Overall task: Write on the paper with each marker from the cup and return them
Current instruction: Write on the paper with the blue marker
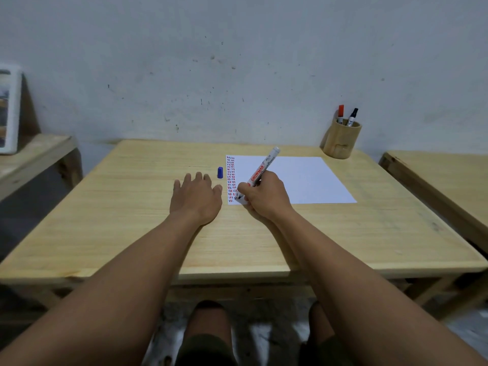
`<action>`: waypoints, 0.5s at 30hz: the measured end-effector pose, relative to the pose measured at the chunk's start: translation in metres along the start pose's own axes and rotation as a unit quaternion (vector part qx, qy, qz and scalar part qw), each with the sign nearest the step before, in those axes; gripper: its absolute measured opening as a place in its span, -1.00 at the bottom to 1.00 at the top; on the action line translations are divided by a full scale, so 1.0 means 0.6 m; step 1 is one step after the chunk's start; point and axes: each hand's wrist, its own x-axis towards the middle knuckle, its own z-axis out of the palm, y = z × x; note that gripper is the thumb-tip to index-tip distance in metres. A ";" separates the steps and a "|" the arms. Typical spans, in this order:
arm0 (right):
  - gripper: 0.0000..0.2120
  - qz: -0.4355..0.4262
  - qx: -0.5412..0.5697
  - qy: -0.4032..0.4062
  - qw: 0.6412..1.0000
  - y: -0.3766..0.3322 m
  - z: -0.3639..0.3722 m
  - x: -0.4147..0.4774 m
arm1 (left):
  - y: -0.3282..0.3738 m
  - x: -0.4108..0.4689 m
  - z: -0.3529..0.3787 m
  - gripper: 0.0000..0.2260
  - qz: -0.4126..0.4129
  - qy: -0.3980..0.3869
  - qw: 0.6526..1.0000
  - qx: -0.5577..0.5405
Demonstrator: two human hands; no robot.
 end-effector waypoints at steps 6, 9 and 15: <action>-0.78 0.015 0.027 0.019 0.999 0.001 0.000 0.002 | 0.000 0.003 0.002 -0.52 -0.004 0.010 1.000 -0.008; -0.82 0.041 0.091 0.042 0.994 0.004 -0.004 0.005 | 0.006 -0.004 -0.008 -0.72 -0.012 0.052 0.997 -0.050; -0.87 0.071 0.192 0.027 0.978 0.006 -0.015 0.015 | 0.024 0.016 -0.023 -0.54 -0.031 0.110 0.983 -0.141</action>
